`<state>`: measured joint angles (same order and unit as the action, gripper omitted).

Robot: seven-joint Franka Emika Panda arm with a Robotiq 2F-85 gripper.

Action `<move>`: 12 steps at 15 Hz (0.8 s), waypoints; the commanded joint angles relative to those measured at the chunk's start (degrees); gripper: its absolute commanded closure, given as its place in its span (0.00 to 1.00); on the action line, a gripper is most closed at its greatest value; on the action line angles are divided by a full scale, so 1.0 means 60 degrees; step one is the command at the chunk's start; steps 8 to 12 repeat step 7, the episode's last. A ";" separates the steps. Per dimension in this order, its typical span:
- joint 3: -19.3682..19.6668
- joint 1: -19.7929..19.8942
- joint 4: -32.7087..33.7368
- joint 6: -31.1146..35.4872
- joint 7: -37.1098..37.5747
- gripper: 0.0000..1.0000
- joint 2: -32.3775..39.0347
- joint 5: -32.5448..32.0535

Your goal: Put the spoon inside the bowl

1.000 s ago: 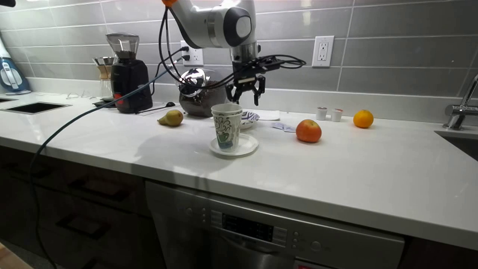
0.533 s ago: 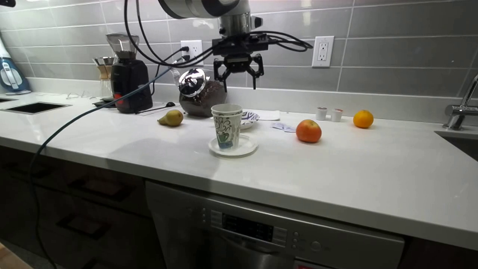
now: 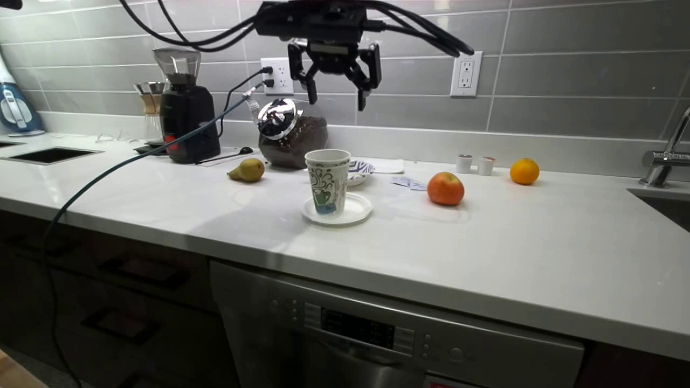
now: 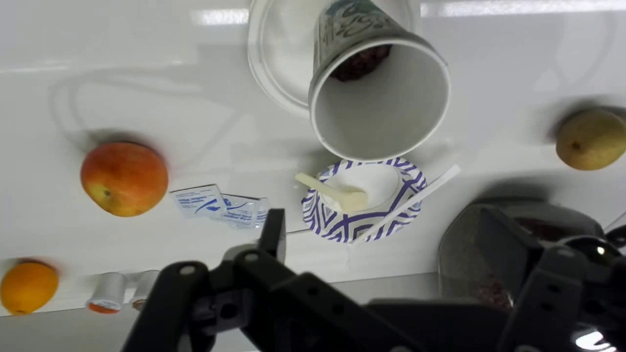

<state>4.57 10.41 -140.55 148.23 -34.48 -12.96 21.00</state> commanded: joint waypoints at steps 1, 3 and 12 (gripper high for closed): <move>0.0652 -0.0026 -0.1295 -0.0719 0.1927 0.00 -0.2431 -0.0542; 0.0974 -0.0423 -0.0768 -0.0432 0.1591 0.00 -0.1633 -0.0526; 0.0972 -0.0098 -0.1244 -0.0826 0.2146 0.00 -0.2881 -0.0637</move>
